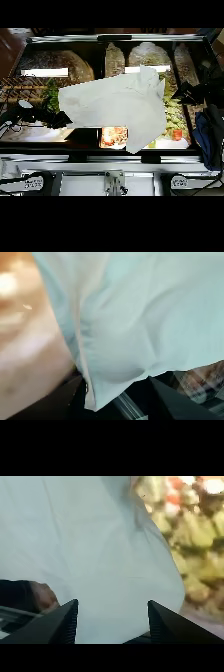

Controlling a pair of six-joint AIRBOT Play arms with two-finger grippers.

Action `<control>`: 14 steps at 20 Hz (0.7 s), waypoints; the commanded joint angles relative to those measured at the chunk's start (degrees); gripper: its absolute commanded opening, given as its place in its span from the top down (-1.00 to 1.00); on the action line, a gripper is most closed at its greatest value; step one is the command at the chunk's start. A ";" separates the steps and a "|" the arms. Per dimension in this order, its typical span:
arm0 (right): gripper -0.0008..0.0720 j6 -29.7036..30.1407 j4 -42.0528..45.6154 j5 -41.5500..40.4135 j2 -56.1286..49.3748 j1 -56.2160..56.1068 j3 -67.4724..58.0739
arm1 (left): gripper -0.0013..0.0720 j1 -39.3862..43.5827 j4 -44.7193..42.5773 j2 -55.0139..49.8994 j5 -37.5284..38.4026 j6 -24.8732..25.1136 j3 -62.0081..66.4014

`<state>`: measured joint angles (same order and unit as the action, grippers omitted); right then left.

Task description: Fold the shirts.

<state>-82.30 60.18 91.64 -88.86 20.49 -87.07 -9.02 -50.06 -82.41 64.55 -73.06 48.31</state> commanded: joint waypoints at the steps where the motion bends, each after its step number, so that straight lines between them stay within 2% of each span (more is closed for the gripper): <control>1: -0.52 -1.81 4.87 0.61 0.04 -0.07 0.04 | 0.06 1.57 0.61 -0.04 -3.98 0.59 -0.33; 4: -0.51 -1.40 12.46 1.90 0.04 -0.04 0.74 | 0.87 2.01 0.83 0.00 -0.07 2.78 -0.28; 6: -0.51 -0.57 15.63 1.86 0.04 0.50 4.68 | 0.89 1.75 0.79 0.28 2.56 3.65 -0.13; 8: -0.51 1.14 13.29 -0.28 0.02 0.48 10.82 | 0.89 1.36 0.57 1.16 3.32 3.67 0.24; 10: -0.52 2.03 7.17 -6.08 0.02 0.35 17.38 | 0.89 0.92 0.57 2.60 3.19 4.59 0.28; 14: -0.51 4.00 6.27 -13.35 -0.90 0.35 24.20 | 0.89 0.81 0.59 5.05 3.45 5.53 0.28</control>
<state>-80.23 68.05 83.61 -89.21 20.82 -67.61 -8.01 -49.45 -78.83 67.55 -68.31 48.51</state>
